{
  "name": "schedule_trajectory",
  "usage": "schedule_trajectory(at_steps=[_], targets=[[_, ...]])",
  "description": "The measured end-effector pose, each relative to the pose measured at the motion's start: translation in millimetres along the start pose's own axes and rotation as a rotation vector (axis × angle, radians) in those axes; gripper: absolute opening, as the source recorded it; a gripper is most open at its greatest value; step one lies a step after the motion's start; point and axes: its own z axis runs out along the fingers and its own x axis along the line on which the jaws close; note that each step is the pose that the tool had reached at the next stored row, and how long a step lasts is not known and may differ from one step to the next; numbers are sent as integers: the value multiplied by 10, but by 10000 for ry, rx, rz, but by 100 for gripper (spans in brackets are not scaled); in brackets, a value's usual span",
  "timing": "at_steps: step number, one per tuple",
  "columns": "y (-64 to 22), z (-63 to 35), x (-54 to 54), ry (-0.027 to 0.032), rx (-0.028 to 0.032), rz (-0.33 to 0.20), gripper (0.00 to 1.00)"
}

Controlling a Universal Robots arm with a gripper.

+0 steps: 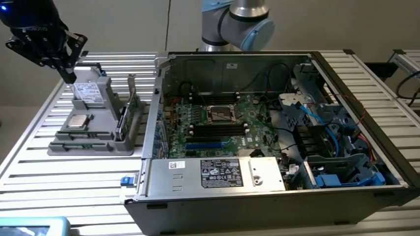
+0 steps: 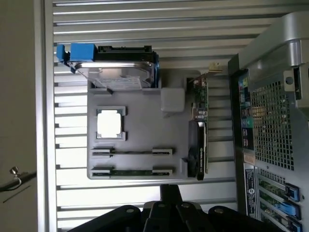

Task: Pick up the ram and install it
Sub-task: 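Reach for the ram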

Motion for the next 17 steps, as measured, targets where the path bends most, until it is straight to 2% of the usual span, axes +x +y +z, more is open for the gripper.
schedule_trajectory(at_steps=[7,13,17], targets=[[12,48,247,19,2,-5,11],[18,148,373,21,7,-5,11],[19,213,402,19,53,-8,11]])
